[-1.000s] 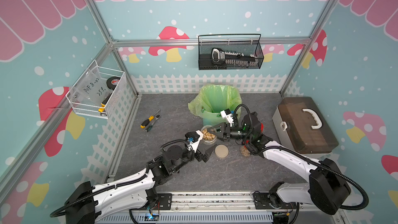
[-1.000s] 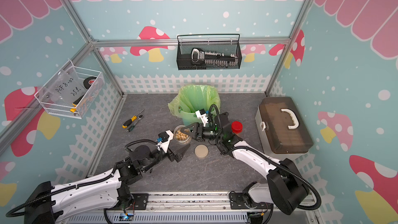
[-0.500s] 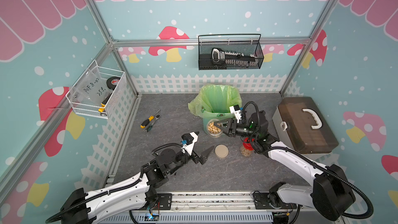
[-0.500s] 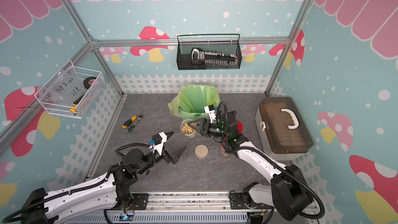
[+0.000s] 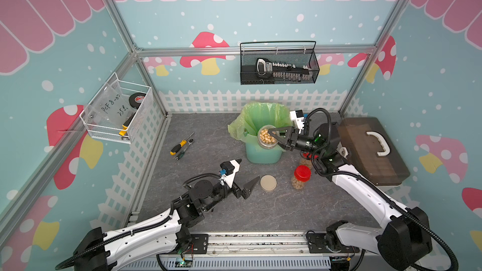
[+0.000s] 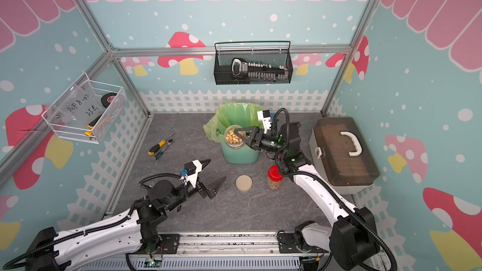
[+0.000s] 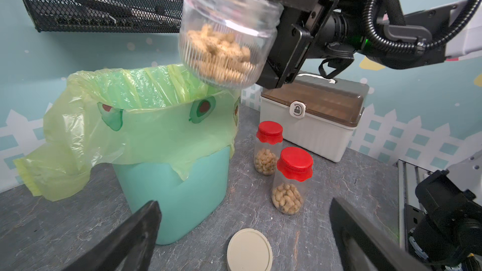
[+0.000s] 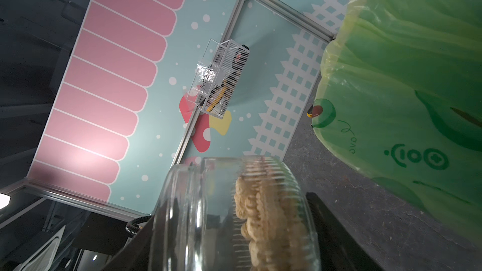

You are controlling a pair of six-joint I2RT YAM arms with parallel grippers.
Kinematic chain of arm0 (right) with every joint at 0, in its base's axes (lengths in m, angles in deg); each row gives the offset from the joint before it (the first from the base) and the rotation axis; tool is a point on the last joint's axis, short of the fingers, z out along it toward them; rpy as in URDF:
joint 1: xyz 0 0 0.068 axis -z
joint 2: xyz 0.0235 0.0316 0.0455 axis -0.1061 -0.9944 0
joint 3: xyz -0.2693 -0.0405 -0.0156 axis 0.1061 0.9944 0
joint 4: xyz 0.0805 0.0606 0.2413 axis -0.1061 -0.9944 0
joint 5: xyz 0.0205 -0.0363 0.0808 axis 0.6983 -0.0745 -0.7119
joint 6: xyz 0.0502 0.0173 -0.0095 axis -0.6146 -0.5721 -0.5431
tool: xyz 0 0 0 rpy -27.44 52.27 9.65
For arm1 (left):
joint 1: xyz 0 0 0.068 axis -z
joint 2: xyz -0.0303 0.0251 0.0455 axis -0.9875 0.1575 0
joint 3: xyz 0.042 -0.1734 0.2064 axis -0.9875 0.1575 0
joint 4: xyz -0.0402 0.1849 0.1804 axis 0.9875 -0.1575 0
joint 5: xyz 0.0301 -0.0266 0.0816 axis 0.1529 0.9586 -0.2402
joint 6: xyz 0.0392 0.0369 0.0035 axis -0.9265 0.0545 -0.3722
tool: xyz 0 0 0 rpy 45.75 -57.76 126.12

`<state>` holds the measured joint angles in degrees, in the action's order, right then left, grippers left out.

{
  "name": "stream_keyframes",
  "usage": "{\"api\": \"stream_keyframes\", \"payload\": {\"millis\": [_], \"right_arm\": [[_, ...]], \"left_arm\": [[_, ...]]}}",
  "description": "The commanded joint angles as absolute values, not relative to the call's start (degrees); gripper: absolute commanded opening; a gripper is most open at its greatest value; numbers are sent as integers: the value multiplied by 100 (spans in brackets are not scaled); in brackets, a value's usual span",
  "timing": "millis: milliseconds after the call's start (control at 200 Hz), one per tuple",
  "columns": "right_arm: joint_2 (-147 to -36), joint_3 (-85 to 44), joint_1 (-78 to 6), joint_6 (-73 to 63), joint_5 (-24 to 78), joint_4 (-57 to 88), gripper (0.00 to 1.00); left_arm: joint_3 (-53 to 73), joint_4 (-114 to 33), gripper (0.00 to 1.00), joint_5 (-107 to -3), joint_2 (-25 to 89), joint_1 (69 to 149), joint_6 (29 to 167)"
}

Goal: Empty moldy peanuts from jars
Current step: Pour the moldy peanuts from the jar into the trash bin.

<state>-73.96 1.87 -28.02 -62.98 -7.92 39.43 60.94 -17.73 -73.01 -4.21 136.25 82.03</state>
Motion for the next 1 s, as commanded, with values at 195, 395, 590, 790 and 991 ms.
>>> {"api": "stream_keyframes", "payload": {"millis": [195, 395, 590, 790, 991], "right_arm": [[-7878, -1008, -2314, -5638, -838, 3323, 49], [-8301, -1823, -2132, -4323, -269, 2005, 49], [-8807, -2149, -2033, -4145, -157, 1957, 48], [-9253, -2532, -2024, -3736, 60, 1760, 48], [-9463, -2781, -2024, -3309, 323, 1479, 48]], "left_arm": [[6132, -1667, 99, -7307, -389, 13640, 8262], [6128, -1668, 99, -7309, -382, 13637, 8262], [6122, -1671, 99, -7307, -354, 13640, 8262], [6114, -1599, 99, -7670, -339, 13639, 8346], [5128, -2173, 99, -8818, 72, 13186, 8744]]}}
